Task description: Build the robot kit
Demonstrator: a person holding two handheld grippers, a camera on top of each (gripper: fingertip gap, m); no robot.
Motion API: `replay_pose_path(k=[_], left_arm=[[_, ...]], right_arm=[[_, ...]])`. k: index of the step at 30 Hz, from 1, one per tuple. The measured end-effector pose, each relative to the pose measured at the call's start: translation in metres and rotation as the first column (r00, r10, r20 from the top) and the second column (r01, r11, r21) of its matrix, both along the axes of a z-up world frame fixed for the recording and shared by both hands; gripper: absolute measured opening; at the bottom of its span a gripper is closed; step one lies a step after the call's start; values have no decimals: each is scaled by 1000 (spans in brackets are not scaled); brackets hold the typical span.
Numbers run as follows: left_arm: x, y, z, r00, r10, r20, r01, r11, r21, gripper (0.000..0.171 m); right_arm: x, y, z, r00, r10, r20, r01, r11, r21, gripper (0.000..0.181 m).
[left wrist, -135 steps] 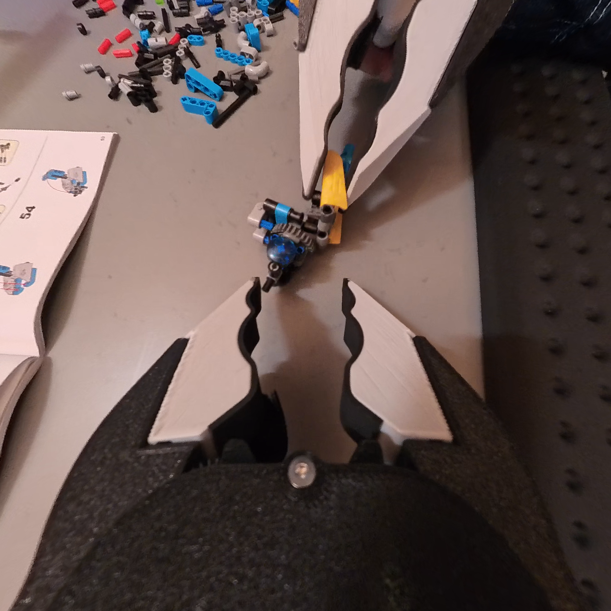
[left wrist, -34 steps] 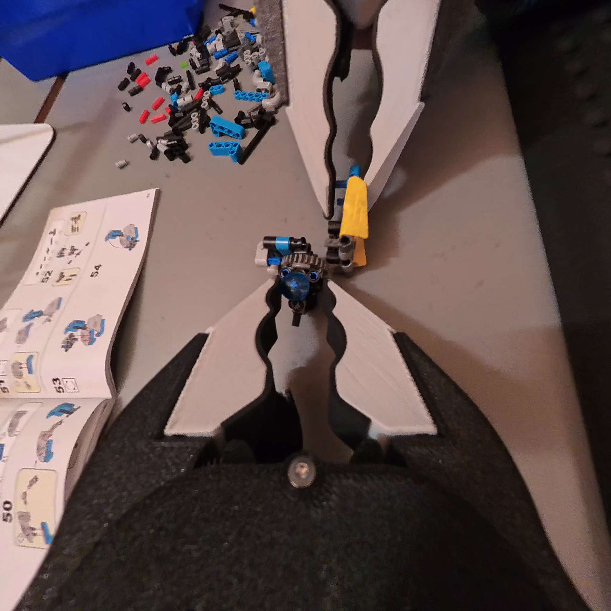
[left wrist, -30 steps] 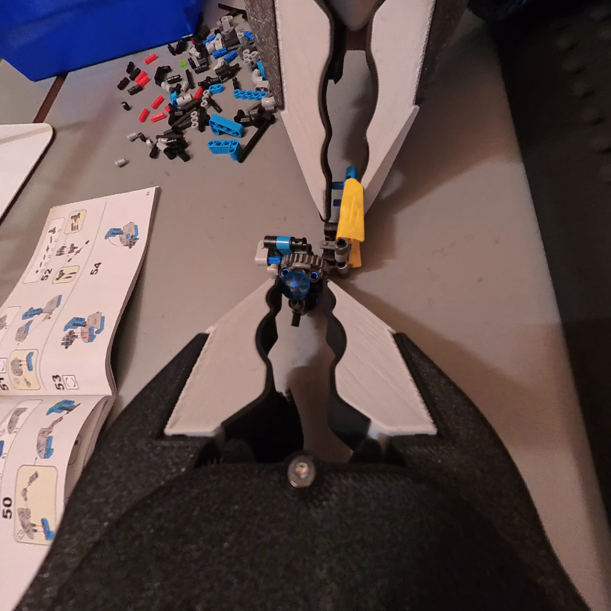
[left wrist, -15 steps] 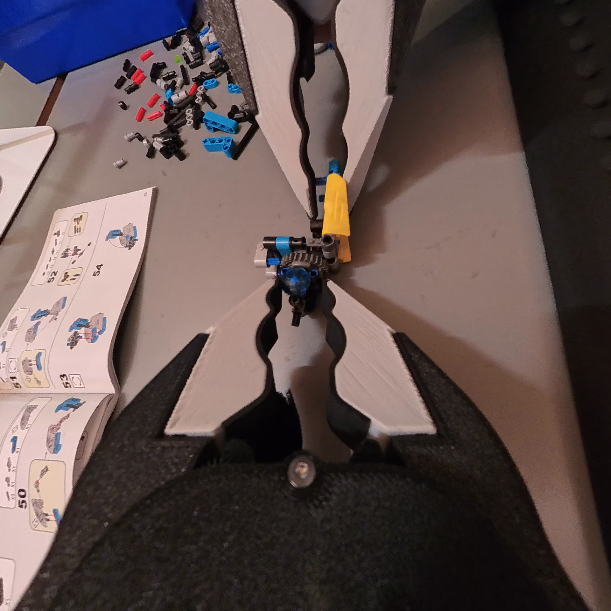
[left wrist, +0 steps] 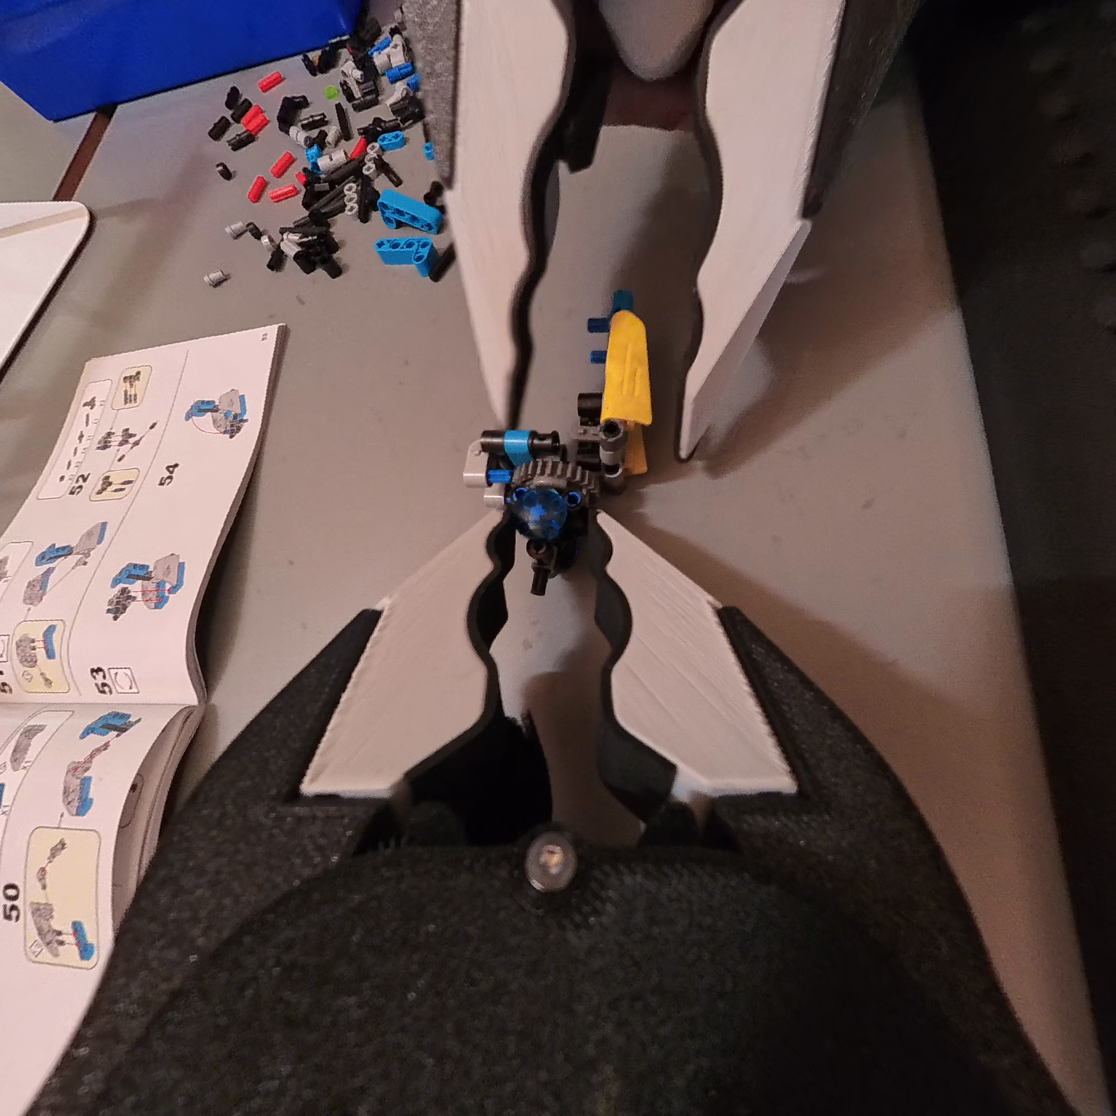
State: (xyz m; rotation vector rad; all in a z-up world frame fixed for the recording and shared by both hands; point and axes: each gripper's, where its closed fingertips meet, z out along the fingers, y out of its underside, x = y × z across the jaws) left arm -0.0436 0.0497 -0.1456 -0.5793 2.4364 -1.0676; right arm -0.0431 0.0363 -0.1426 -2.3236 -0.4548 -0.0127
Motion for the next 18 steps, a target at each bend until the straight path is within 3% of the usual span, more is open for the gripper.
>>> replay_pose_path(k=[4,11,18], left_arm=[[-1,-2,0,1000,-10,13,10,1000,15,23],[-3,-4,-1,1000,-17,10,17,1000,14,23],[-3,-5,-1,1000,-16,10,15,1000,13,23]], right_arm=[[7,5,-1,999,-40,-6,40,999,21,84],[8,5,-13,996,6,-86,-7,1000,-11,74],[2,11,-14,996,54,-76,-54,999,7,63]])
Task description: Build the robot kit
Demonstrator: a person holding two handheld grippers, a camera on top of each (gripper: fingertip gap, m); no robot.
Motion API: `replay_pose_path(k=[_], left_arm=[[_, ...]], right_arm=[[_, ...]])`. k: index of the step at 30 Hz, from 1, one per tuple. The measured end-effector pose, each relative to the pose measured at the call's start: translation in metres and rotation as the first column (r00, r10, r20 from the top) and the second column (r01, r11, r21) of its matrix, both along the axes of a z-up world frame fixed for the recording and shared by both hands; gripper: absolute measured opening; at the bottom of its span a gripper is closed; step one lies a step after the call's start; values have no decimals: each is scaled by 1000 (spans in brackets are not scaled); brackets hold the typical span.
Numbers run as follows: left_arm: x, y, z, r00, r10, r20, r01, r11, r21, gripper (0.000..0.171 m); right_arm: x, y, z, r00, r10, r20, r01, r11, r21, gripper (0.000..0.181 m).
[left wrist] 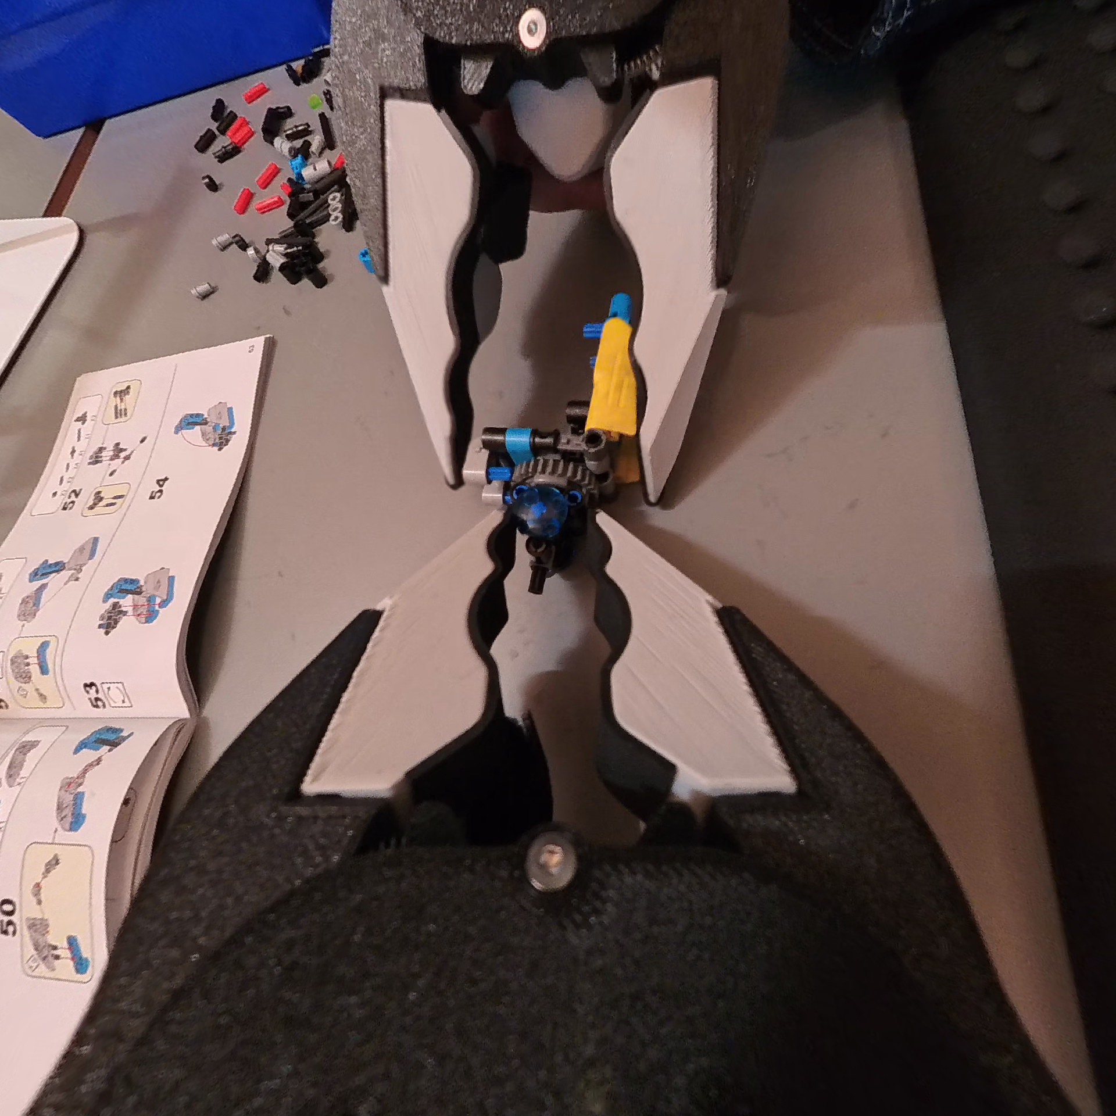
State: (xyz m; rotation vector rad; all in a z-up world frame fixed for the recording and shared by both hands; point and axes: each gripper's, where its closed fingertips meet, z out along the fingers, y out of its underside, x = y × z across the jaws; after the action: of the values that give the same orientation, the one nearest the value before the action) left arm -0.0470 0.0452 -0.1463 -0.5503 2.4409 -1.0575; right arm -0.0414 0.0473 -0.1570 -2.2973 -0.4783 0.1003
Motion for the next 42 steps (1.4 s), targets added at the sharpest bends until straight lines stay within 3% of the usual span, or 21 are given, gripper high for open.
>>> replay_pose_path(k=[4,33,37,42], left_arm=[[-1,0,0,1000,1,-3,-1,1000,-1,23],[5,-2,2,976,65,-206,-104,977,-185,20],[5,-2,1,980,45,-192,-79,982,-169,21],[6,-2,1,998,27,-50,-30,997,-69,22]], right_arm=[[1,0,0,1000,5,-5,-5,1000,2,54],[15,1,1,980,-36,196,35,999,10,46],[15,1,1,985,-40,171,37,999,16,46],[13,0,0,998,-56,-43,55,998,-20,46]])
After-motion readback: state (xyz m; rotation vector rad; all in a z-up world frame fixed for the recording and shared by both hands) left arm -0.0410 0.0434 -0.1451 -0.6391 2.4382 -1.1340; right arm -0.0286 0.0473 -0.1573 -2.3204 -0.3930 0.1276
